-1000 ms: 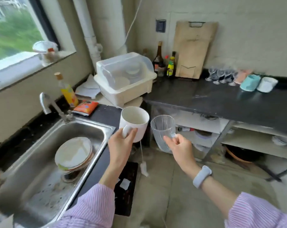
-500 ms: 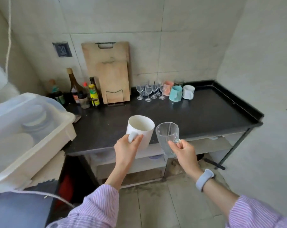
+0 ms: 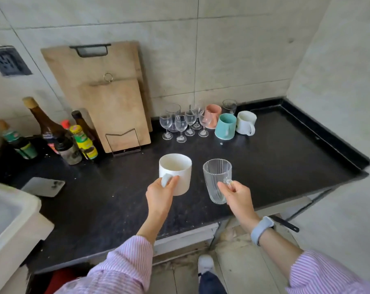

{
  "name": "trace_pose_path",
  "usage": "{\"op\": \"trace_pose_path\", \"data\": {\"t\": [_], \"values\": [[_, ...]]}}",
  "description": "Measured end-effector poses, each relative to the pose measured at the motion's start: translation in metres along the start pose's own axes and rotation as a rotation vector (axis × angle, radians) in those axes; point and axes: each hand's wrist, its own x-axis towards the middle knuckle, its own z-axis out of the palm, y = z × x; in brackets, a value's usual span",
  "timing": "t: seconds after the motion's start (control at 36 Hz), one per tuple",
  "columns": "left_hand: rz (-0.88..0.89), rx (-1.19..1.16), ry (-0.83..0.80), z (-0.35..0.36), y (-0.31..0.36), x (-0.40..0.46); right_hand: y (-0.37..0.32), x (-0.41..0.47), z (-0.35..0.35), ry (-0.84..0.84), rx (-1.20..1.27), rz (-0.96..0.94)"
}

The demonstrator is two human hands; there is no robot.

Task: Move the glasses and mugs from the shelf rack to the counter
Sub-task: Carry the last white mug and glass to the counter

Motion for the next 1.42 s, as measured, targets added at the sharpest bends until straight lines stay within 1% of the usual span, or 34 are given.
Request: {"op": "trace_pose_path", "data": {"t": [0.08,0.25,0.47,0.58,0.78,1.0,1.19,1.28,1.39,1.42], "values": [[-0.052,0.000,0.012,0.020,-0.006,0.038,0.005,0.048,0.013,-0.021,0.003,0.031],[-0.167,-0.003,0.048,0.060,-0.016,0.115,0.019,0.146,0.039,-0.117,-0.017,0.125],[-0.300,0.011,0.083,0.098,-0.027,0.191,0.030,0.242,0.066,-0.105,-0.058,0.195],[-0.315,0.013,0.121,0.109,-0.038,0.215,0.034,0.273,0.076,-0.116,-0.030,0.214],[-0.340,-0.001,0.156,0.120,-0.053,0.238,0.036,0.304,0.089,-0.140,-0.019,0.243],[-0.387,0.010,0.160,0.128,-0.059,0.248,0.038,0.312,0.096,-0.219,-0.042,0.246],[-0.426,0.101,0.127,0.135,-0.058,0.244,0.043,0.316,0.093,-0.288,-0.263,0.199],[-0.381,0.176,0.124,0.135,-0.061,0.242,0.042,0.315,0.091,-0.309,-0.309,0.190],[-0.310,0.244,0.079,0.132,-0.062,0.242,0.038,0.312,0.086,-0.351,-0.358,0.170],[-0.335,0.277,0.060,0.130,-0.061,0.241,0.036,0.309,0.085,-0.354,-0.348,0.176]]}}
